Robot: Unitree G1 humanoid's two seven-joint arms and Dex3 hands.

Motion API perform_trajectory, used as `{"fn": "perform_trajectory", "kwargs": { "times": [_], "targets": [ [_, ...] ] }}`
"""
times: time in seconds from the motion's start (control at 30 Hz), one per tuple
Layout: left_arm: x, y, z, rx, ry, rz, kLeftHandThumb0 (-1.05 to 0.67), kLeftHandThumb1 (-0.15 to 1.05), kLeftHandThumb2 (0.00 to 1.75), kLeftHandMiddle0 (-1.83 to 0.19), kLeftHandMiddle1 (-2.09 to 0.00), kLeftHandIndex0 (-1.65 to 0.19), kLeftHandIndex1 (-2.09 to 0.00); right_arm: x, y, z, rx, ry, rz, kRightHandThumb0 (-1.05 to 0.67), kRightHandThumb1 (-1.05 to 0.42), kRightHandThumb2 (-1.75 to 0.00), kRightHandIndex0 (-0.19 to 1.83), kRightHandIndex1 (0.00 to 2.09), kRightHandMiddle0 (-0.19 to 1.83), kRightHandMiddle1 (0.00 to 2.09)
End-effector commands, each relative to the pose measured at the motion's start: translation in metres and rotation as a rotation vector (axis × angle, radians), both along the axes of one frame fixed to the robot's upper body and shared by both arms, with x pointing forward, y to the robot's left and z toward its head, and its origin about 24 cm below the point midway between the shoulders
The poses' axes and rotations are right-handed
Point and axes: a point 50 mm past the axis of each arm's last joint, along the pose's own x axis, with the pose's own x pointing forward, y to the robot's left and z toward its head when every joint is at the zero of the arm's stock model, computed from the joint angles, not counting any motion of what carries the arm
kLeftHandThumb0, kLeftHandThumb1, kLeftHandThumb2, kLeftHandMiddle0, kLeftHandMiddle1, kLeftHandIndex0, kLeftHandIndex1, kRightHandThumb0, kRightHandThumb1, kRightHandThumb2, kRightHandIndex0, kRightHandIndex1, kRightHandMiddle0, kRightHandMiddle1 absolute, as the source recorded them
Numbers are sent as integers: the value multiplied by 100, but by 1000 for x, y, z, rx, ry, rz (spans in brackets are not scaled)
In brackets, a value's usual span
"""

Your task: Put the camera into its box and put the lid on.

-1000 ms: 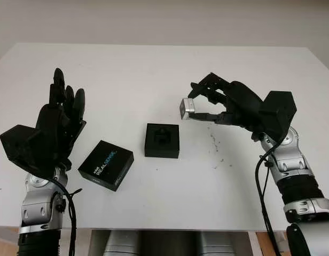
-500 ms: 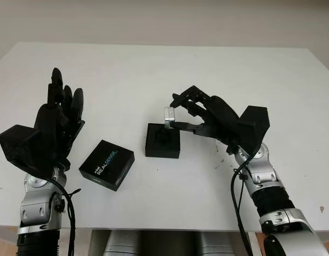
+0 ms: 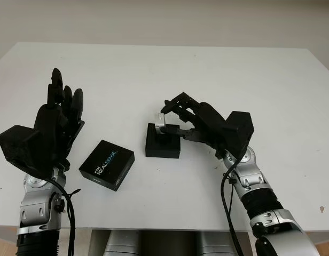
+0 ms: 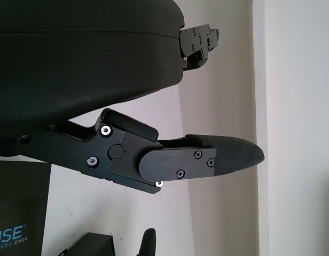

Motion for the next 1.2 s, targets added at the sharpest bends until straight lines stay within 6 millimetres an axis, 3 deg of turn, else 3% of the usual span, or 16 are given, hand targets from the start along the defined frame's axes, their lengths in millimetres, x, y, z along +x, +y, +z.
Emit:
{"fn": "perform_trajectory", "kwargs": {
  "times": [0.0, 1.17],
  "targets": [
    [-3, 4, 0, 16, -2, 8, -77, 105, 47, 15, -5, 18, -5, 1, 4, 1, 16, 1, 4, -40, -98, -5, 22, 5, 26, 187],
    [-6, 4, -3, 11, 6, 8, -78, 105, 46, 18, -5, 19, -4, -5, 28, -12, 27, 87, 75, -43, -97, -5, 21, 5, 29, 186]
  ]
}}
